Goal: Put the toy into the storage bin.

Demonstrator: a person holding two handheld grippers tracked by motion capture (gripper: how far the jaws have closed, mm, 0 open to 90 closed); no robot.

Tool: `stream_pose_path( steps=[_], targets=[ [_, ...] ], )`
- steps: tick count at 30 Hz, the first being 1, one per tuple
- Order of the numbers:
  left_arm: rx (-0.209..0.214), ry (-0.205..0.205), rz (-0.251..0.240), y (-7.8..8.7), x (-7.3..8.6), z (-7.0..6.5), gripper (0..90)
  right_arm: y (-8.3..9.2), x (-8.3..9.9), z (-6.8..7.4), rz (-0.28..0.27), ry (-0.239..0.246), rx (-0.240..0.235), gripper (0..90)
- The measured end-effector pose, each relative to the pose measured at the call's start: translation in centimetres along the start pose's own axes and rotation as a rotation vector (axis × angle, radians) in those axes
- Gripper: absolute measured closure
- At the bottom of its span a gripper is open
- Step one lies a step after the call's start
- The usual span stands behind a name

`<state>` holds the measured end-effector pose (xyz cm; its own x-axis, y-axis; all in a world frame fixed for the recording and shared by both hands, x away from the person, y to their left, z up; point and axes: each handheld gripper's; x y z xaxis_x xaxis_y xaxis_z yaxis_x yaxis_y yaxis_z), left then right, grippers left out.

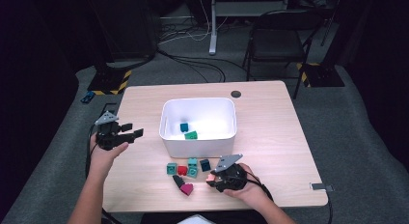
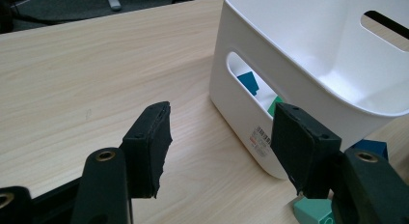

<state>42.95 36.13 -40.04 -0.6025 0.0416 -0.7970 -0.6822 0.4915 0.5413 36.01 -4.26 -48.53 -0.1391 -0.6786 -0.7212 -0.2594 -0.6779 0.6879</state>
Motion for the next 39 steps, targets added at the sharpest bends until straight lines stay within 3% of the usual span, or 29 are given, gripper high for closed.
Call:
stream_pose_path(
  steps=[31, 39],
  targets=[
    [0.001, 0.003, 0.0, 0.1, 0.0, 0.1, 39.6, 5.0, -7.0, -2.4, -0.114, -0.019, -0.026, 58.5],
    [0.0, 0.004, -0.011, 0.1, 0.0, 0.1, 39.6, 6.7, -9.0, -3.2, -0.14, -0.019, -0.014, 58.5]
  ],
)
Point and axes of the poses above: each handheld gripper's, and its own axes: y roughly backward along the jaws, x roughly out of its underside, z roughly to its left, and after that the axes turned 10 degrees about y, right-handed
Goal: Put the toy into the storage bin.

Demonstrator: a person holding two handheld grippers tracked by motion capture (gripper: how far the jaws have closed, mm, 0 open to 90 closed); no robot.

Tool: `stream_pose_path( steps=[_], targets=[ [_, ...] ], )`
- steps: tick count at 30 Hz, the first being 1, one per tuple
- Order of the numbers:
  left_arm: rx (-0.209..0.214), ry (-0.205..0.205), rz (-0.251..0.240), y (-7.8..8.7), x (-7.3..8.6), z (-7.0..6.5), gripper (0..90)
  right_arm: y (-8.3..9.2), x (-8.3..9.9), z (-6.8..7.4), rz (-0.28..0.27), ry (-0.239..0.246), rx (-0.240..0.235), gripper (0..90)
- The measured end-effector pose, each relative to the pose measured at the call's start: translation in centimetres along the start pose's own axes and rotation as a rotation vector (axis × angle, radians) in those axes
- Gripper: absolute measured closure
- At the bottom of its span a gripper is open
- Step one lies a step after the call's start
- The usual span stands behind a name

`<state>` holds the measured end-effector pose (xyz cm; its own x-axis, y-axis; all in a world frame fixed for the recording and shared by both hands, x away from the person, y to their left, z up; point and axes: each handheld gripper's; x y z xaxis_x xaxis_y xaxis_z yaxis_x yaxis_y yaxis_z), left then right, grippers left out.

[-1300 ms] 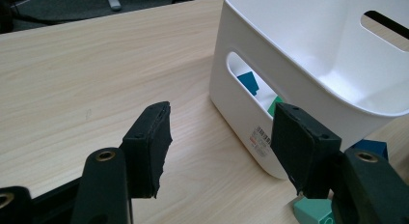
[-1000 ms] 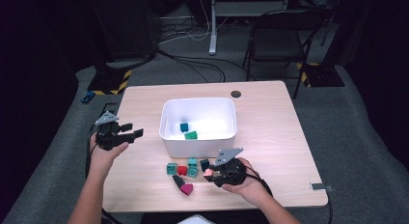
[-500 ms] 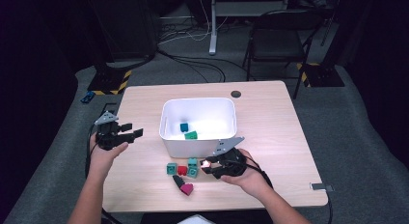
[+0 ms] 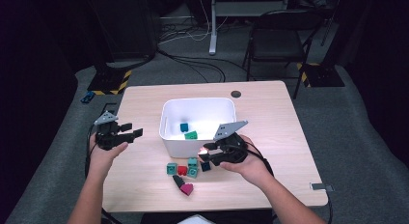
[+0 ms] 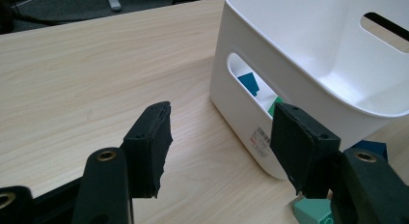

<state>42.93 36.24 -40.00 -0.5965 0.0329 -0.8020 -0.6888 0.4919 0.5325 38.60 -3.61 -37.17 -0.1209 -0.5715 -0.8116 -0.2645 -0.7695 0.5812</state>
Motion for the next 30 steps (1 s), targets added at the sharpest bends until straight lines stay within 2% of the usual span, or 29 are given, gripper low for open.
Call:
stream_pose_path(
  steps=[17, 27, 30],
  targets=[
    [0.002, 0.001, 0.007, 0.2, -0.1, 0.1, 39.6, 0.9, -3.3, -2.9, -0.027, -0.004, 0.037, 58.6],
    [0.004, 0.002, 0.005, 0.1, -0.1, 0.2, 39.7, 0.2, -4.9, -4.6, -0.016, 0.015, 0.066, 58.6],
    [0.005, 0.002, 0.006, 0.1, -0.1, 0.2, 39.7, 0.0, -5.4, -5.1, -0.012, 0.004, 0.077, 58.6]
  ],
)
Point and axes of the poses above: each handheld gripper's, and its own axes: y roughly backward along the jaws, x roughly out of its underside, z roughly to its left, and after that the axes turned 10 degrees about y, right-handed
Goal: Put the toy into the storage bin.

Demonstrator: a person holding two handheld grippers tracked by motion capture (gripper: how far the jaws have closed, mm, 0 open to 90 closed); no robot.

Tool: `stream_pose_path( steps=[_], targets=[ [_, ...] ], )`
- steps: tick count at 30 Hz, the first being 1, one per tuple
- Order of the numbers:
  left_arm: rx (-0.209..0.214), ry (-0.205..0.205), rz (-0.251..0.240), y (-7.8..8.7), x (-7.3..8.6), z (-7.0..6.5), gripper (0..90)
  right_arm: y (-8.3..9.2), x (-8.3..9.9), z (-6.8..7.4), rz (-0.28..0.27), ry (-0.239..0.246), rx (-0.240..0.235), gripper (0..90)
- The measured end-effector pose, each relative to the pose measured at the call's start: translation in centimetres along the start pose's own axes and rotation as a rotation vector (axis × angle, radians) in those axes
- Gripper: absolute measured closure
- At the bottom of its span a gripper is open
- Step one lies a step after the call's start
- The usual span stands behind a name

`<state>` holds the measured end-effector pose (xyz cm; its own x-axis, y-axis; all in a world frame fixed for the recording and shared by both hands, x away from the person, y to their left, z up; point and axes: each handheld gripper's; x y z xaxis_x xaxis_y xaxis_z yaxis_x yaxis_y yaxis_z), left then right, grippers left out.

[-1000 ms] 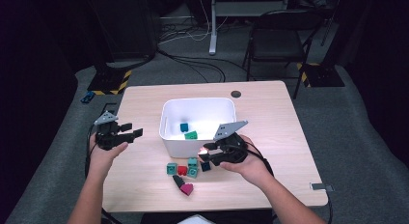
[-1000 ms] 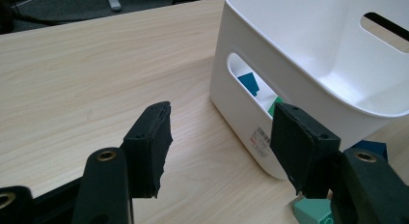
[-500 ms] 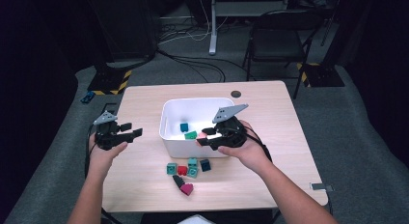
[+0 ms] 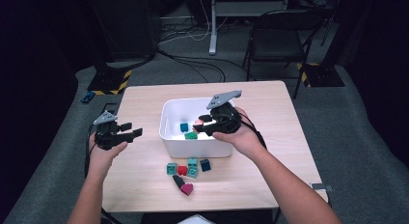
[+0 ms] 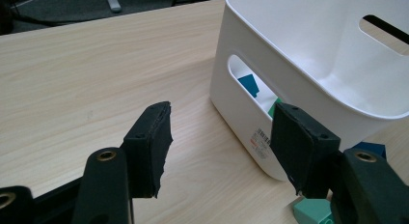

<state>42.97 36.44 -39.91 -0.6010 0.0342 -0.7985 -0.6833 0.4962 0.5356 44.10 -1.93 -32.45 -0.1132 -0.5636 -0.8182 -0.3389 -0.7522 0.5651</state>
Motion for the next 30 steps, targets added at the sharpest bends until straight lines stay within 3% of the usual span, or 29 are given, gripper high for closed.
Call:
stream_pose_path(
  steps=[7, 20, 30],
  targets=[
    [0.003, 0.008, -0.004, 0.0, 0.0, 0.1, 39.7, -1.1, -0.7, -1.1, 0.004, -0.001, 0.012, 58.6],
    [0.01, 0.006, -0.004, 0.0, -0.1, 0.3, 40.3, -4.8, -1.9, -3.3, 0.042, 0.013, 0.011, 58.5],
    [0.015, 0.01, -0.008, 0.0, -0.1, 0.4, 40.3, -8.2, -1.5, -4.7, 0.088, 0.005, 0.001, 58.5]
  ],
)
Point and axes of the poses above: each handheld gripper's, and its own axes: y roughly backward along the jaws, x roughly out of its underside, z roughly to its left, and after that the axes turned 10 degrees about y, right-handed
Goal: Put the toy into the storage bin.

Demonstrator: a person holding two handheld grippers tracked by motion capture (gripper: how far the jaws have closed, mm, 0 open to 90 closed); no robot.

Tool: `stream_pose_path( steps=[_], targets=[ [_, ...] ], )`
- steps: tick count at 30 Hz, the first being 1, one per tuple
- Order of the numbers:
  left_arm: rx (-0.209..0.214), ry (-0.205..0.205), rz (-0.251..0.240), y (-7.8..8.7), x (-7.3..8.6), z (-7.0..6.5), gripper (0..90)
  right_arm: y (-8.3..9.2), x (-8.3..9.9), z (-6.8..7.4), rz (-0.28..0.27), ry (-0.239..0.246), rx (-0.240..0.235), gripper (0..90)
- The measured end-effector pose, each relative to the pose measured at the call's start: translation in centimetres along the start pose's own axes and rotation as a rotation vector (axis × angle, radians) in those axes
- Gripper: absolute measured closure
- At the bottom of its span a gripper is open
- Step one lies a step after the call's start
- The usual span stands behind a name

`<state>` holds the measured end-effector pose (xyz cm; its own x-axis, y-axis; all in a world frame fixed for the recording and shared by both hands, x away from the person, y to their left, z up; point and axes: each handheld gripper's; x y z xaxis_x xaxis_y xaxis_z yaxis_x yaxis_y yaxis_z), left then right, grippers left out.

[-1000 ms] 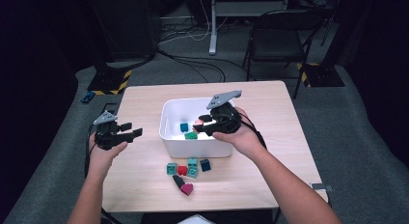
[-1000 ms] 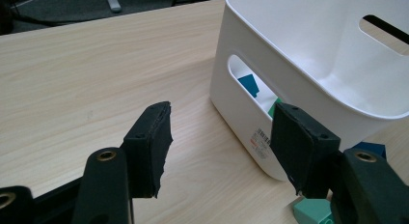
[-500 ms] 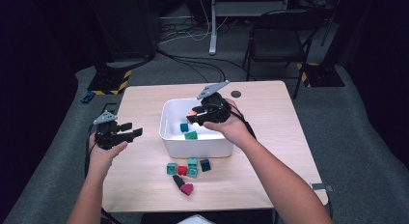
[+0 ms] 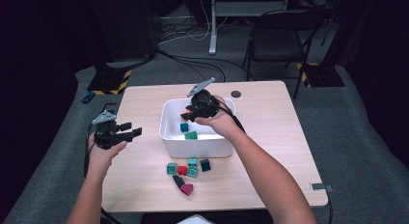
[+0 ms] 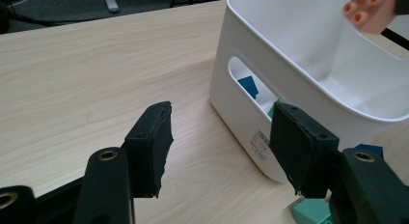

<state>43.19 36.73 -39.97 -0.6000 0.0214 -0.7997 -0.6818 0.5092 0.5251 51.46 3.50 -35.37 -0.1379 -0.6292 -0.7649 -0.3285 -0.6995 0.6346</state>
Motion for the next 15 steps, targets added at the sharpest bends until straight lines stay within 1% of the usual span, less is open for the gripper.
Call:
stream_pose_path(
  steps=[2, 3, 4, 7, 8, 10, 11, 12, 15],
  targets=[
    [-0.001, 0.004, -0.002, 0.0, 0.0, 0.0, 40.3, -0.8, 0.2, -0.3, 0.016, 0.0, -0.001, 58.5],
    [0.0, 0.006, -0.011, 0.0, 0.0, 0.0, 40.3, -1.1, 0.3, -0.4, 0.021, 0.0, -0.004, 58.5],
    [0.0, 0.005, -0.002, 0.0, 0.0, 0.0, 40.3, -1.5, 0.4, -0.5, 0.029, -0.005, -0.007, 58.5],
    [0.001, 0.004, 0.002, 0.1, -0.1, 0.1, 40.3, -2.4, 0.6, -0.9, 0.053, -0.011, -0.012, 58.5],
    [0.001, 0.002, 0.002, 0.1, -0.1, 0.1, 40.3, -2.8, 0.8, -1.1, 0.06, -0.005, -0.014, 58.5],
    [0.001, 0.004, -0.004, 0.1, 0.0, 0.1, 40.4, -3.3, 1.0, -1.3, 0.078, -0.01, -0.018, 58.5],
    [0.001, 0.003, -0.005, 0.1, 0.0, 0.1, 40.4, -3.7, 1.1, -1.4, 0.077, -0.011, -0.016, 58.5],
    [0.002, 0.003, -0.005, 0.1, -0.1, 0.1, 40.5, -4.0, 1.2, -1.5, 0.091, -0.009, -0.019, 58.5],
    [0.003, 0.002, -0.006, 0.2, -0.1, 0.1, 40.5, -4.8, 1.4, -1.7, 0.113, -0.016, -0.027, 58.5]
  ],
)
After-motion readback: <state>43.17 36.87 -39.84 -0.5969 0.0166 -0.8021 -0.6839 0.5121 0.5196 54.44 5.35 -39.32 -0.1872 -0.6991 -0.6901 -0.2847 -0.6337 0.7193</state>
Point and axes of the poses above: each handheld gripper's, and its own axes: y roughly backward along the jaws, x roughly out of its underside, z roughly to its left, and after that the axes turned 10 degrees about y, right-handed
